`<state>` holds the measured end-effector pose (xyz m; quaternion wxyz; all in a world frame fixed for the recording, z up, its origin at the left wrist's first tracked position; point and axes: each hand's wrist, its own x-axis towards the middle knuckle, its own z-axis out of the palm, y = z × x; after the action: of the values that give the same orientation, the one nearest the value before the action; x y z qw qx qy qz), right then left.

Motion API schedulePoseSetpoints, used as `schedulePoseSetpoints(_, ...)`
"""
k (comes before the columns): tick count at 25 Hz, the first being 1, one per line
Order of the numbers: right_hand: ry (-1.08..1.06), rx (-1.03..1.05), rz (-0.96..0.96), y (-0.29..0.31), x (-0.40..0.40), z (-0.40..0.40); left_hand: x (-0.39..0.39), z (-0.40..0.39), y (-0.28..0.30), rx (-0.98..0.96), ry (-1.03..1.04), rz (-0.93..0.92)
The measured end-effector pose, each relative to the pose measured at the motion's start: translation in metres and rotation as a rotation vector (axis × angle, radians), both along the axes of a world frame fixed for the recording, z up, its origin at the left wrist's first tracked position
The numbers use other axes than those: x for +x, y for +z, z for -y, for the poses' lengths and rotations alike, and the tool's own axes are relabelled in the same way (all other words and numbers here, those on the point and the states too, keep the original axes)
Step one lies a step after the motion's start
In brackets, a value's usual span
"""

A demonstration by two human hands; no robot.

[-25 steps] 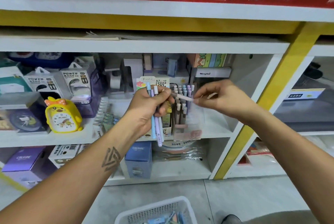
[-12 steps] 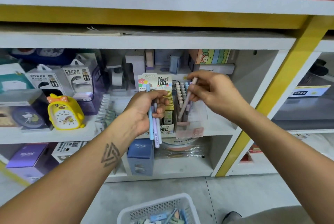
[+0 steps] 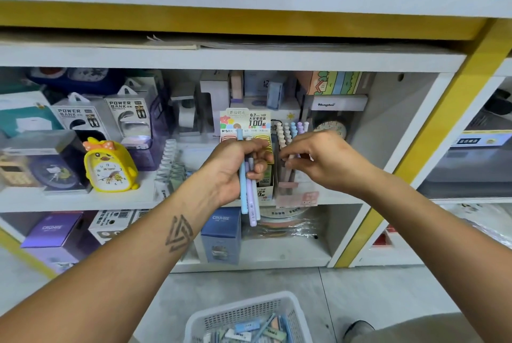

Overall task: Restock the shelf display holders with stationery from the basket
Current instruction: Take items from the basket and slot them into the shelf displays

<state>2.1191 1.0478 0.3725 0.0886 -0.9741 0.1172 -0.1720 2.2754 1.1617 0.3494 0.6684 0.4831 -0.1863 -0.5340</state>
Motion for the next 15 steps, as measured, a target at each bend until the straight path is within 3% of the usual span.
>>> schedulePoseSetpoints(3,0.009,-0.029,-0.037,-0.004,0.001,-0.003,0.001,-0.003,0.001,-0.011,-0.029,-0.058)
schedulePoseSetpoints(7,-0.185,0.014,0.003,-0.015,0.003,0.001,0.005,-0.007,0.002,-0.068,-0.037,-0.06)
schedulePoseSetpoints(11,-0.107,-0.103,0.05,-0.013,0.008,-0.001,0.009,-0.012,-0.001,-0.14,-0.075,-0.016)
schedulePoseSetpoints(13,-0.13,0.036,0.161,-0.006,0.01,-0.004,0.01,-0.014,-0.002,-0.184,-0.131,0.025)
schedulePoseSetpoints(15,-0.163,0.33,0.247,0.005,0.014,-0.013,0.008,-0.016,-0.002,-0.212,-0.201,0.102)
